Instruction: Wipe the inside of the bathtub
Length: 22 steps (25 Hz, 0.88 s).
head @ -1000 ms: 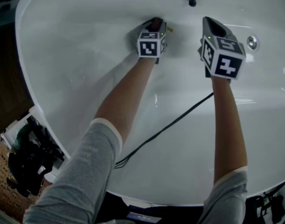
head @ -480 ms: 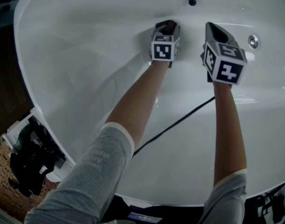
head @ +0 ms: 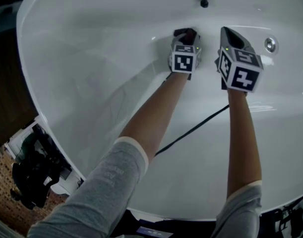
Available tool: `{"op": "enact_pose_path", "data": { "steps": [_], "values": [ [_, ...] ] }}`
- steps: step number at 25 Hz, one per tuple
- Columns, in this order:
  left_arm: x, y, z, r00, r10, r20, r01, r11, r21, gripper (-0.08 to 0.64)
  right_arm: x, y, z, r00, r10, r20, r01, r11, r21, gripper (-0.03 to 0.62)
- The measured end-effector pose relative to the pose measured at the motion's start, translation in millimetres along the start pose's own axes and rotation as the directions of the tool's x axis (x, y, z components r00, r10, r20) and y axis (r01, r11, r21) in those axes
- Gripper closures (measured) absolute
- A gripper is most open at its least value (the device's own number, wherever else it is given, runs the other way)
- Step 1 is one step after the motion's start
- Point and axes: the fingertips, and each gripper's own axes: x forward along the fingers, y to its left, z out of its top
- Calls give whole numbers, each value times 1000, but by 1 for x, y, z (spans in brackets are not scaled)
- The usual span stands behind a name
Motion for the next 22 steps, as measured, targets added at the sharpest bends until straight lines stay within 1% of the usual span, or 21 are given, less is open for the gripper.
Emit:
{"op": "enact_pose_path", "data": {
  "steps": [2, 3, 6, 10, 12, 13, 15, 17, 19, 22],
  "values": [
    [8, -29, -2, 999, -41, -9, 42, 999, 19, 468, 0, 4, -3, 1000, 4, -6, -4, 1000, -8, 583],
    [10, -35, -2, 999, -51, -11, 52, 998, 23, 468, 0, 5, -3, 1000, 6, -9, -6, 1000, -15, 583],
    [12, -33, 1, 996, -85, -5, 85, 996, 25, 469, -1, 2, -5, 1000, -4, -17, 3, 1000, -22, 583],
    [15, 7, 23, 999, -40, 32, 41, 999, -10, 469, -2, 1, -5, 1000, -1, -15, 1, 1000, -24, 583],
    [14, 19, 28, 999, -34, 26, 35, 999, -11, 471, -2, 0, -6, 1000, 0, -17, 0, 1000, -24, 583],
    [12, 24, 28, 1000, -20, 24, 21, 999, -24, 471, -3, -1, -7, 1000, -4, -21, 3, 1000, -22, 583],
    [7, 38, 30, 999, 36, 28, -34, 997, -72, 471, -5, -1, -7, 1000, -6, -22, 6, 1000, -20, 583],
    [1, 54, 32, 997, 82, 14, -80, 992, -94, 472, -8, 1, -4, 1000, -1, -19, 0, 1000, -27, 583],
    [-6, 60, 39, 996, 85, 12, -84, 993, -85, 472, -11, -1, -1, 1000, -3, -20, 3, 1000, -28, 583],
    [-19, 60, 60, 997, 67, 47, -64, 996, -62, 473, -18, 0, 11, 1000, -10, -11, 9, 1000, -22, 583]
  ]
}}
